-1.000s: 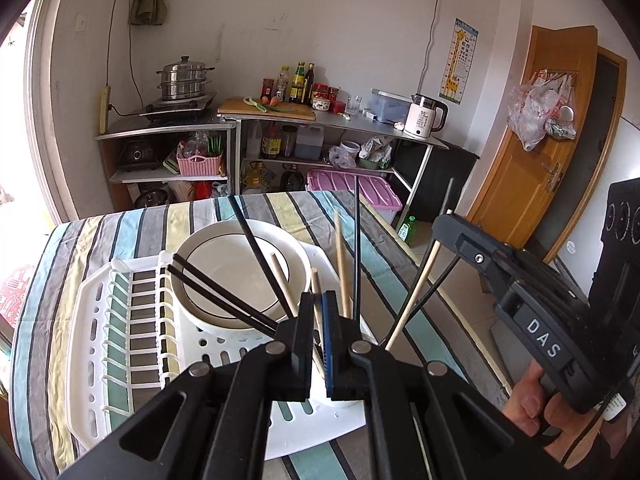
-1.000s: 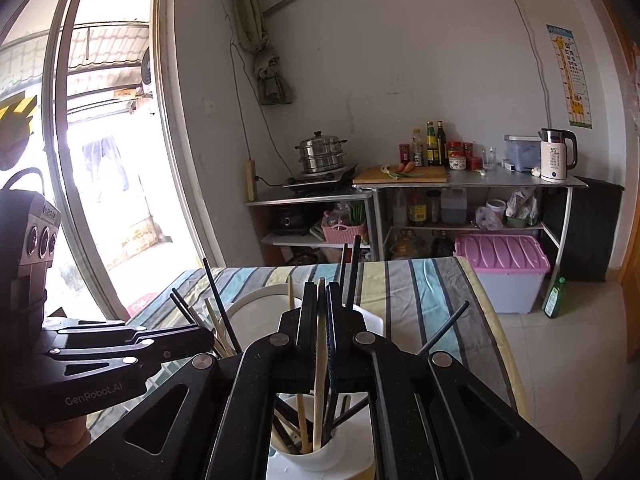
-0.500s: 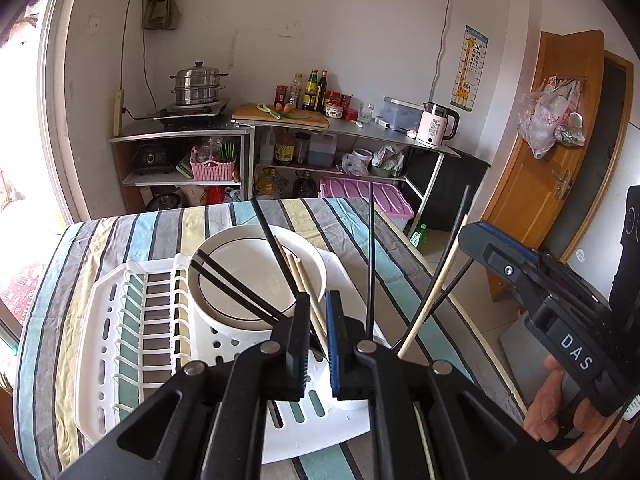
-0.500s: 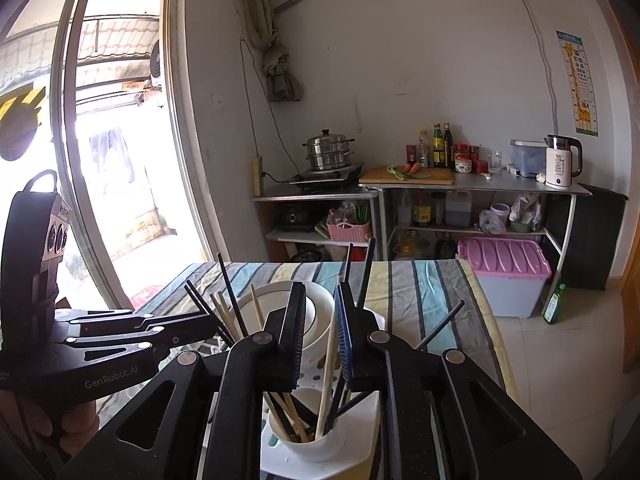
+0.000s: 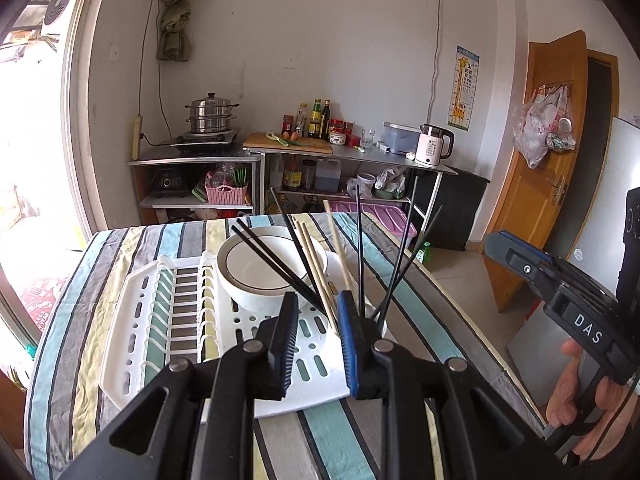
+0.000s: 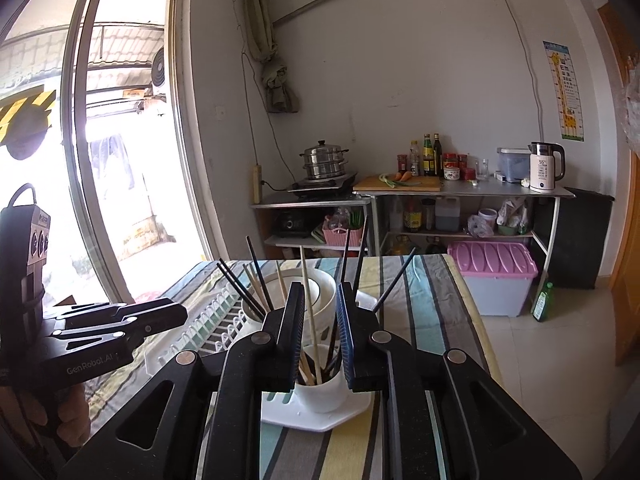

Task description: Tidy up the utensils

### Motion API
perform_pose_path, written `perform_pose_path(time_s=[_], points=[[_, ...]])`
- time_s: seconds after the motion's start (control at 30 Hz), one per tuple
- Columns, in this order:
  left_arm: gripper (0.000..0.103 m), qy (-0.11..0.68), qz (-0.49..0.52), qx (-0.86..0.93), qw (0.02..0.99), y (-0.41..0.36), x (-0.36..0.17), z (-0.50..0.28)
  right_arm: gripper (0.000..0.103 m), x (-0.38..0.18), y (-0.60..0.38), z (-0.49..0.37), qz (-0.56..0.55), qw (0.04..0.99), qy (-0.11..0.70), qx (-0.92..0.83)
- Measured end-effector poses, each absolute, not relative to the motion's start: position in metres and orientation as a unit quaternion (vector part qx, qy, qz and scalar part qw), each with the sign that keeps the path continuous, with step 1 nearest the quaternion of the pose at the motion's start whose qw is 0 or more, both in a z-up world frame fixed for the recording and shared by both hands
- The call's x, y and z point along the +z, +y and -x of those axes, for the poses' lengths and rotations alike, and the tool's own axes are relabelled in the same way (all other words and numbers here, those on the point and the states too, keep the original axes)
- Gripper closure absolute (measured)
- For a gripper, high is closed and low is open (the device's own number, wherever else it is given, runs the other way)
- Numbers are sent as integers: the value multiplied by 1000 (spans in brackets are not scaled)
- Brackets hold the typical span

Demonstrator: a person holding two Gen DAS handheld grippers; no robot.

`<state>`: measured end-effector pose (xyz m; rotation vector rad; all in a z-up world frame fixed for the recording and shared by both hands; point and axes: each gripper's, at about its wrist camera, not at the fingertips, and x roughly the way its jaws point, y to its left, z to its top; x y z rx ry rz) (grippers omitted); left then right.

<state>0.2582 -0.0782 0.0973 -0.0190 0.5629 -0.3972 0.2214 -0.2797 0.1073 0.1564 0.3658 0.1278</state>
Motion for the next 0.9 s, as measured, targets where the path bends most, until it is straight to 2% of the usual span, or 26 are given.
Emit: perform_pose_path(time_s=[0.37, 0.9], points=[[76, 260, 8, -176, 949, -62, 72, -171, 77, 90, -258, -132, -76, 979, 178, 71], [76, 240, 4, -146, 960, -48, 43, -90, 75, 48, -236, -54, -60, 975, 206, 60]])
